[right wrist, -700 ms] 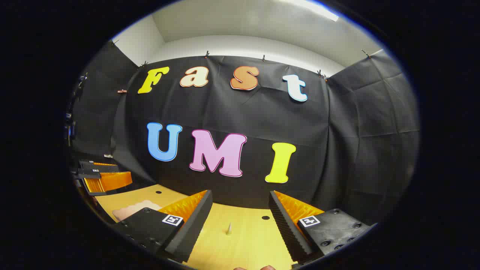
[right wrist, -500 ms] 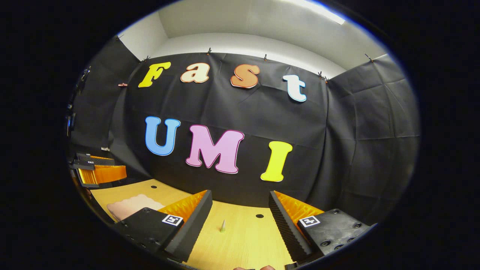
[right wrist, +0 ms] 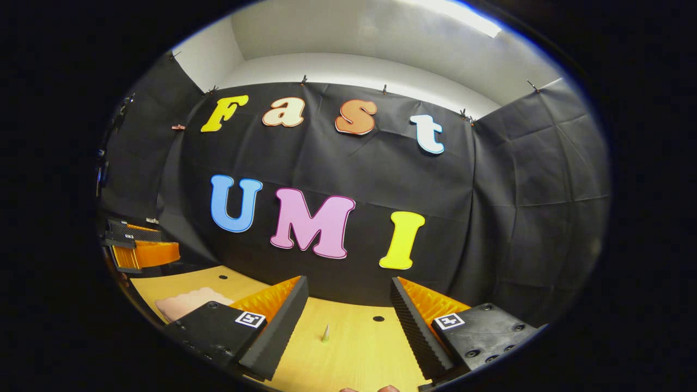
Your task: First open the suitcase, pack the skin care products into it, and then close the suitcase.
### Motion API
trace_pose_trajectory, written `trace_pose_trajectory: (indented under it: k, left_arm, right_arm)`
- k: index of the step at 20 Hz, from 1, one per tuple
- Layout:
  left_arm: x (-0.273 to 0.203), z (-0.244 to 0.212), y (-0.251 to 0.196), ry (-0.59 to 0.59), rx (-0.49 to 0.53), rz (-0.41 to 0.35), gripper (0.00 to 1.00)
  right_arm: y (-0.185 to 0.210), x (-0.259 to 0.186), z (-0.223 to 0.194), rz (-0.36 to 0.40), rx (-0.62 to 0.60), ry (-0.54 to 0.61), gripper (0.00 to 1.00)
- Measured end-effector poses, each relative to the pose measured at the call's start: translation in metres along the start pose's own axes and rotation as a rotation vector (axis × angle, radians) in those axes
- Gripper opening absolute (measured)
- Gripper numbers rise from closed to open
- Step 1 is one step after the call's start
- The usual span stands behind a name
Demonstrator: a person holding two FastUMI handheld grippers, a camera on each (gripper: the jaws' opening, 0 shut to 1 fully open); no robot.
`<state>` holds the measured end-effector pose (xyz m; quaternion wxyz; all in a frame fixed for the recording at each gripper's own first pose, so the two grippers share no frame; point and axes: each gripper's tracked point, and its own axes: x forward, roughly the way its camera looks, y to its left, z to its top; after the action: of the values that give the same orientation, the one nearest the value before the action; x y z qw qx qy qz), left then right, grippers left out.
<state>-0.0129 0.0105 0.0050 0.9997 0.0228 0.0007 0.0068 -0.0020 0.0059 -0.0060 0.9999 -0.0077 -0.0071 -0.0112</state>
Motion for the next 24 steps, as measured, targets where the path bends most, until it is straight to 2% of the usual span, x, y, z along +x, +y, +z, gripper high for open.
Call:
trace_pose_trajectory:
  k: [6,10,13,15,17,19,21,24]
  left_arm:
    - [0.002,-0.016,-0.010,0.039,-0.015,-0.042,0.96]
    - [0.013,-0.041,-0.015,0.113,-0.005,-0.020,0.96]
    - [0.029,-0.069,-0.035,0.175,-0.009,-0.045,0.96]
    - [0.047,-0.102,-0.039,0.257,-0.009,-0.019,0.96]
    - [0.064,-0.146,-0.052,0.398,-0.044,-0.012,0.96]
    - [0.077,-0.192,-0.064,0.548,-0.086,-0.014,0.96]
    - [0.089,-0.233,-0.064,0.676,-0.101,0.020,0.96]
    - [0.103,-0.284,-0.064,0.827,-0.107,0.072,0.97]
  right_arm:
    - [-0.010,-0.001,-0.002,-0.022,-0.013,0.005,0.94]
    - [-0.021,-0.004,-0.003,-0.038,-0.010,-0.006,0.96]
    - [-0.028,-0.001,-0.003,-0.028,-0.002,-0.017,0.96]
    - [-0.040,0.001,-0.005,-0.027,-0.016,-0.035,0.96]
    - [-0.053,0.009,-0.017,-0.031,-0.015,-0.033,0.96]
    - [-0.067,0.017,-0.041,-0.027,0.019,-0.001,0.96]
    - [-0.067,0.023,-0.069,0.024,0.073,0.053,0.96]
    - [-0.089,0.026,-0.106,0.032,0.048,0.092,0.96]
